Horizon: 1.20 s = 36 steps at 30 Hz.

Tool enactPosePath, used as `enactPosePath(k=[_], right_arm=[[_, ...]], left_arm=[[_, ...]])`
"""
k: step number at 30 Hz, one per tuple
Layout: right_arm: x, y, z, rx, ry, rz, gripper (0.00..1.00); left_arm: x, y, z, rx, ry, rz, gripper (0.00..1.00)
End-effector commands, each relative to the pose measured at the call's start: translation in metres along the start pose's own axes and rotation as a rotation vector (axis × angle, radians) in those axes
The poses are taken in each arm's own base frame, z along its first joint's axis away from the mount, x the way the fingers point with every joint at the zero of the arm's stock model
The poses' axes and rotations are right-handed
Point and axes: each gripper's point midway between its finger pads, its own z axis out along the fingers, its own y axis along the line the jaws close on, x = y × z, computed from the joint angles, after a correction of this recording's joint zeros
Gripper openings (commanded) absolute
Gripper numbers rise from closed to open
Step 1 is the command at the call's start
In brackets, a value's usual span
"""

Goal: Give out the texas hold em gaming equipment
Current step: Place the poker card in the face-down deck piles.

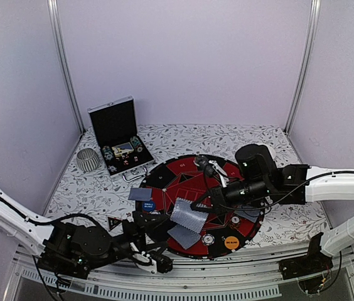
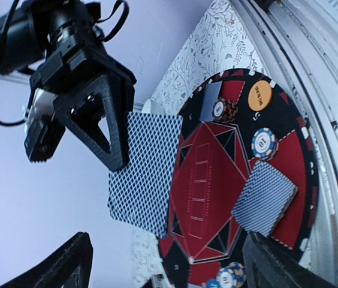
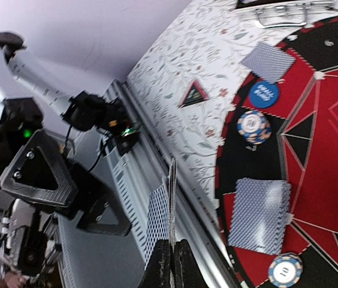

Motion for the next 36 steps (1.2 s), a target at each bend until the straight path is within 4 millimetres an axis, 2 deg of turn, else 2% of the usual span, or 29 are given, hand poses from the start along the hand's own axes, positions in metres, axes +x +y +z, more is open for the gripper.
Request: enactPosePath(k=[1, 3, 6, 9, 12, 17, 21, 24, 36], right_arm=[[-0.025, -0.040, -0.006, 0.134, -0.239, 0.118, 0.01], [-0.015, -0.058, 0.001, 0.146, -0.272, 0.178, 0.01], [-0.010, -0.083, 0.009, 0.204, -0.324, 0.248, 0.01], [-0.004, -0.101, 0.020, 0.239, -0.333, 0.290, 0.02], [0.004, -0.108, 0.036, 0.235, -0.308, 0.312, 0.01], [0.023, -0.106, 0.060, 0.230, -0.255, 0.318, 0.01], [0.036, -0.107, 0.069, 0.219, -0.237, 0.335, 0.02], [0.042, -0.107, 0.075, 0.217, -0.228, 0.328, 0.02], [0.062, -0.119, 0.073, 0.245, -0.195, 0.372, 0.02]], left_arm=[[0.022, -0.029, 0.005, 0.178, 0.103, -0.392, 0.90], [0.024, -0.033, 0.005, 0.235, 0.099, -0.559, 0.91], [0.036, -0.025, 0.010, 0.284, 0.142, -0.921, 0.89], [0.063, -0.019, 0.011, 0.281, 0.253, -1.192, 0.83], [0.072, -0.022, 0.010, 0.298, 0.280, -1.355, 0.79], [0.084, -0.032, 0.015, 0.295, 0.367, -1.538, 0.72], [0.093, -0.051, 0.021, 0.322, 0.466, -1.615, 0.62], [0.095, -0.061, 0.026, 0.343, 0.502, -1.619, 0.59], [0.093, -0.074, 0.049, 0.392, 0.500, -1.612, 0.53]])
